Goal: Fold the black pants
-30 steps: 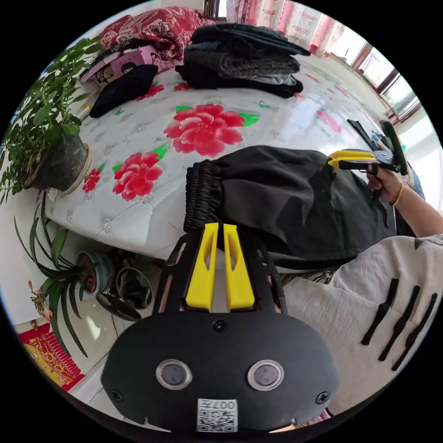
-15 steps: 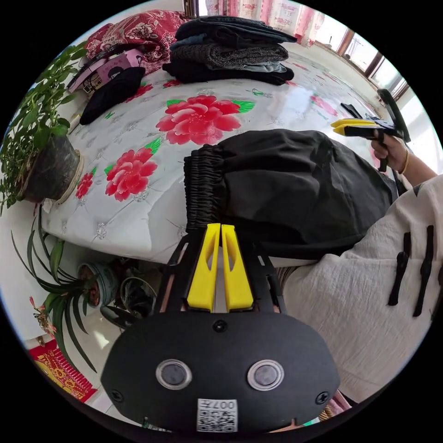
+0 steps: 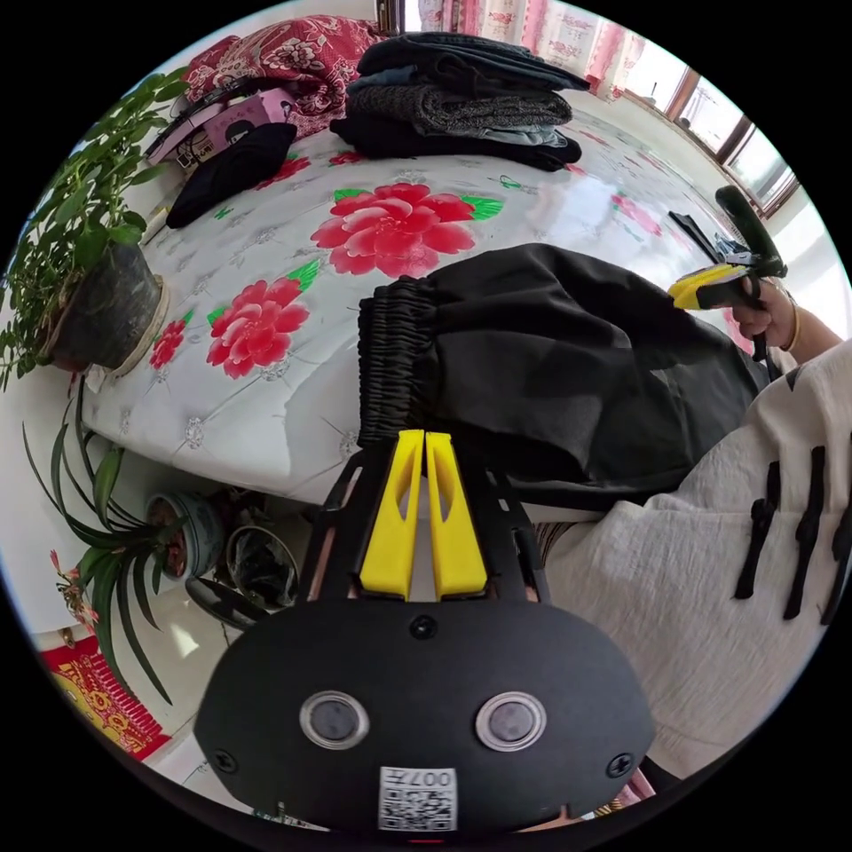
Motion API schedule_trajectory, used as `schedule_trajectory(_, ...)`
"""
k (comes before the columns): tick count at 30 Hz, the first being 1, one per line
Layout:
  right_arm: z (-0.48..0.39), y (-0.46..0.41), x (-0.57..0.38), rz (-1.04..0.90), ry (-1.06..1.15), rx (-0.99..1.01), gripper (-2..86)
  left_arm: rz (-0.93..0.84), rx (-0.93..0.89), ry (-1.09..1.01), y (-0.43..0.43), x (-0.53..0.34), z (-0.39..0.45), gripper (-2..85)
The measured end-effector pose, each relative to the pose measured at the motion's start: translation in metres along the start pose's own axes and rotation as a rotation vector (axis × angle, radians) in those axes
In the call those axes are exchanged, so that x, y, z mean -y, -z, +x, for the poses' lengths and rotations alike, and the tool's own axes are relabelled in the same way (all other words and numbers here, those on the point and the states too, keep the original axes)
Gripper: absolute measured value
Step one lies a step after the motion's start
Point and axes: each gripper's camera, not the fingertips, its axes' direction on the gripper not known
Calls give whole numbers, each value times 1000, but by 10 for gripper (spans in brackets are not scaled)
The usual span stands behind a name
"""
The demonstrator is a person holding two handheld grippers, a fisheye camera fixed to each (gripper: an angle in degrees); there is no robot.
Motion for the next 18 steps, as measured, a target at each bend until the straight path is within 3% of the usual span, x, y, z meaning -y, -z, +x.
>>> schedule_trajectory(5, 130, 28, 0, 157, -384, 179, 32, -5, 6, 4, -2, 4, -1, -10)
schedule_trajectory(8, 191, 9, 1, 99, -563, 278, 27, -6, 10, 2, -3, 6, -2, -10)
schedule_trajectory(14, 253, -46, 17, 14, -700, 605, 6, -9, 6, 8, -5, 10, -6, -10)
schedule_trajectory(18, 289, -19, 15, 221, -760, 573, 3, -15, 13, -2, -6, 14, -8, -10)
